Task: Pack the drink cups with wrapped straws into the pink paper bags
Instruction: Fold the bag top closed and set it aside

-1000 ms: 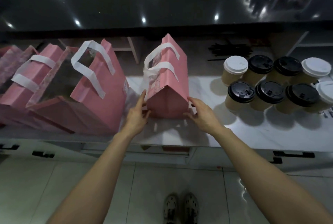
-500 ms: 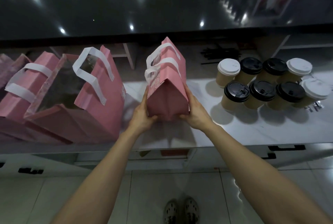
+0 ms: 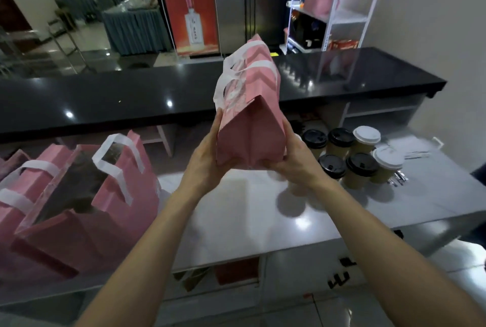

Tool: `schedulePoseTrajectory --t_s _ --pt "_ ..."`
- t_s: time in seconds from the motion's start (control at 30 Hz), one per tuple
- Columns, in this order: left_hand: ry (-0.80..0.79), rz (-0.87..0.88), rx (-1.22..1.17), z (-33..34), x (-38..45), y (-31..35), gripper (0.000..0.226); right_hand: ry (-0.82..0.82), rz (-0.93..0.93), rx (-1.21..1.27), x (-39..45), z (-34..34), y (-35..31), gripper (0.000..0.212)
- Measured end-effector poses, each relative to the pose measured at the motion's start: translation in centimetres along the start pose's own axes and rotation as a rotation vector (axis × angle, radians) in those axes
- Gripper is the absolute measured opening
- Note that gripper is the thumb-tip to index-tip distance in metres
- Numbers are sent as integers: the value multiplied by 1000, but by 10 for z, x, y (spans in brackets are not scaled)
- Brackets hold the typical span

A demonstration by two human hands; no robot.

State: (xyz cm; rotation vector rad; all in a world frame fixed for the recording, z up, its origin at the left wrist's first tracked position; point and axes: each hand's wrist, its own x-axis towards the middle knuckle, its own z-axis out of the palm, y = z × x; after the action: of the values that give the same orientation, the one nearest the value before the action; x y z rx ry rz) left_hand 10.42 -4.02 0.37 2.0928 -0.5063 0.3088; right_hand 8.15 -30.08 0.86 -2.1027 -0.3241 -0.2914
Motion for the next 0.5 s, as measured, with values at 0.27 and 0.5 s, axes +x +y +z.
schedulePoseTrajectory --t_s 0.27,0.5 --pt "18 88 -79 89 99 48 118 47 -62 -88 56 -120 42 144" --pt "38 83 -69 205 202 81 113 25 -48 -129 130 -234 138 142"
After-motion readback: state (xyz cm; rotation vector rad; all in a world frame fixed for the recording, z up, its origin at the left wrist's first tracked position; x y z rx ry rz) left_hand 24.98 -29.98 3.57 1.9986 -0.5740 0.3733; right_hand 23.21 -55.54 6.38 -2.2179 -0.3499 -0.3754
